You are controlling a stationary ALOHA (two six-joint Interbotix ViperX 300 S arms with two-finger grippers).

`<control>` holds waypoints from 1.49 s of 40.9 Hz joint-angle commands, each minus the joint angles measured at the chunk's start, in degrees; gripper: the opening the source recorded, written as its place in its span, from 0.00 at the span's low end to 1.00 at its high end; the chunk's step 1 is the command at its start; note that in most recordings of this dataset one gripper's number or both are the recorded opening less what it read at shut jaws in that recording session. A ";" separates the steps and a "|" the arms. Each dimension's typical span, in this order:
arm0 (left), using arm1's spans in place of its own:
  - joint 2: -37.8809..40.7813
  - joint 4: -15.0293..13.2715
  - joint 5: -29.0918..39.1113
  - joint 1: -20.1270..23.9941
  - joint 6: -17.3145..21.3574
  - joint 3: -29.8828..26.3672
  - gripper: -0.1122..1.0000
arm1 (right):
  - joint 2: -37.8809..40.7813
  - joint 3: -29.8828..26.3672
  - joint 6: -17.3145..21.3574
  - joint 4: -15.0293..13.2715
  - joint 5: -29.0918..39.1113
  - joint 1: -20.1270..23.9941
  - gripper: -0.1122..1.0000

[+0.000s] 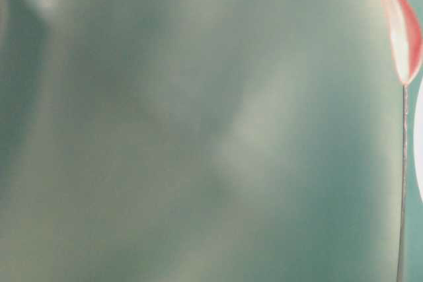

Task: Scoop the yellow hexagonal prism block from the bowl with a spoon using the right arm.
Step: 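Lift the pink spoon and carry it over the white bowl, then lower the spoon into the bowl and scoop under the yellow block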

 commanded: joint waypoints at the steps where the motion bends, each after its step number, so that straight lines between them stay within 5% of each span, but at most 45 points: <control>1: 0.53 0.18 0.00 0.09 0.09 -1.41 0.10 | 0.79 -4.48 0.18 -0.53 5.10 -2.20 0.31; 26: 0.53 0.18 0.62 0.09 0.18 -1.32 0.10 | 16.70 -22.32 0.97 -6.68 24.26 -5.98 0.31; 61: 0.53 0.18 0.79 0.09 0.18 -1.23 0.10 | 25.14 -24.61 5.10 -8.35 22.76 -5.98 0.31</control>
